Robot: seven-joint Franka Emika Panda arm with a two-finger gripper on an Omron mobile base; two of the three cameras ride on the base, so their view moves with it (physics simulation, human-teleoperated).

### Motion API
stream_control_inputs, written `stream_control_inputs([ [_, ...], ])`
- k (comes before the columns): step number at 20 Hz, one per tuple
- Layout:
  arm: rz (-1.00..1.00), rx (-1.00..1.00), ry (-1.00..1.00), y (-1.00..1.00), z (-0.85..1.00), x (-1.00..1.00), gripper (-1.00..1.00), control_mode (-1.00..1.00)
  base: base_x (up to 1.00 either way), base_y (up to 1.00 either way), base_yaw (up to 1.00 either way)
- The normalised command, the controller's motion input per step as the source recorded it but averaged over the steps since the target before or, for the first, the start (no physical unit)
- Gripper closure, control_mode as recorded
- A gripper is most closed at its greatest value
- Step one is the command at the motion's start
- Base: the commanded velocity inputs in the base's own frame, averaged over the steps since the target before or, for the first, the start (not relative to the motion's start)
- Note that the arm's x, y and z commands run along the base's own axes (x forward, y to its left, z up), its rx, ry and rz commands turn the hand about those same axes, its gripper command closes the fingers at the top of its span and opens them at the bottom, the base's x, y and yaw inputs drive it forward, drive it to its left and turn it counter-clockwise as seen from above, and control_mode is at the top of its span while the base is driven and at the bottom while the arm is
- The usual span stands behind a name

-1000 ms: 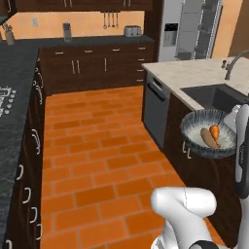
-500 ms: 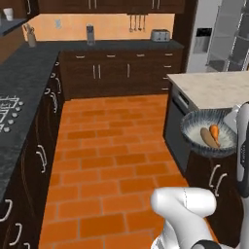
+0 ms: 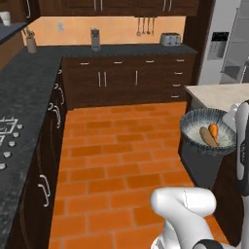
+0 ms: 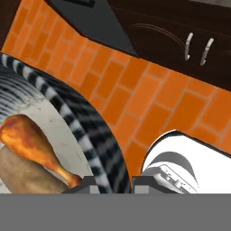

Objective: Pick the chicken drumstick and sweet potato from their plates and place them in the bowl. Then put the bowl in the fridge.

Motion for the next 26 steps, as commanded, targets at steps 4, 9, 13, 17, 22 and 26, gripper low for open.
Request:
stream_control_inputs([
  [4, 0.0, 0.0, 0.0, 0.0, 0.0, 0.0, 1.0, 1.0, 1.0, 0.14, 0.0],
  [9, 0.0, 0.0, 0.0, 0.0, 0.0, 0.0, 1.0, 1.0, 1.0, 0.07, 0.0],
  [13, 0.0, 0.0, 0.0, 0.0, 0.0, 0.0, 1.0, 1.0, 1.0, 0.18, 0.0],
  [17, 0.0, 0.0, 0.0, 0.0, 0.0, 0.0, 1.0, 1.0, 1.0, 0.02, 0.0],
  [22, 0.0, 0.0, 0.0, 0.0, 0.0, 0.0, 1.0, 1.0, 1.0, 0.12, -0.03],
  [26, 0.0, 0.0, 0.0, 0.0, 0.0, 0.0, 1.0, 1.0, 1.0, 0.41, -0.23],
])
